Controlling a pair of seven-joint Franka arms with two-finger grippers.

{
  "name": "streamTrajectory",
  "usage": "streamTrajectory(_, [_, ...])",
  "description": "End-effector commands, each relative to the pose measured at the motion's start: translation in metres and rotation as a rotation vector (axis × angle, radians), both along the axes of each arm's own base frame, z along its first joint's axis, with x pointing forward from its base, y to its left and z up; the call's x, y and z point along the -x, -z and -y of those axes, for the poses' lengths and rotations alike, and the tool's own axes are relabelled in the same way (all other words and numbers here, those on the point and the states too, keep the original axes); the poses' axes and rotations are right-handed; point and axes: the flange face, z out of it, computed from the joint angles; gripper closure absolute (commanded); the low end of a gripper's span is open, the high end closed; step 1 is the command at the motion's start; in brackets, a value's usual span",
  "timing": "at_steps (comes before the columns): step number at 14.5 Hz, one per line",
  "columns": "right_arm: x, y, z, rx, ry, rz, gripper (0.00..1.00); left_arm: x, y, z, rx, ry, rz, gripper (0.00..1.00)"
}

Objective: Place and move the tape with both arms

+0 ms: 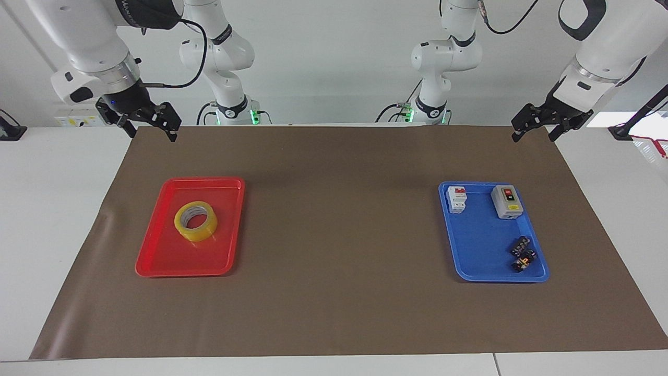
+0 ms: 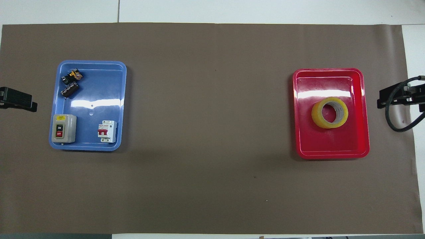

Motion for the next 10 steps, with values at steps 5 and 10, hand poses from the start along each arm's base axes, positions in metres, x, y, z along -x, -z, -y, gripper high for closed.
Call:
streamTrajectory(5, [-0.0022,-0.0042,-0.0052,0.0,-0.04,0.001,0.0,0.0012,-0.0002,0.0002,0.012,0.005,0.005,0.0])
streamTrajectory(10, [-0.0021,-0.0052,-0.0062,-0.002,-0.052,0.005,0.0,0.0012,-0.0002,-0.0006,0.012,0.003,0.005,0.0])
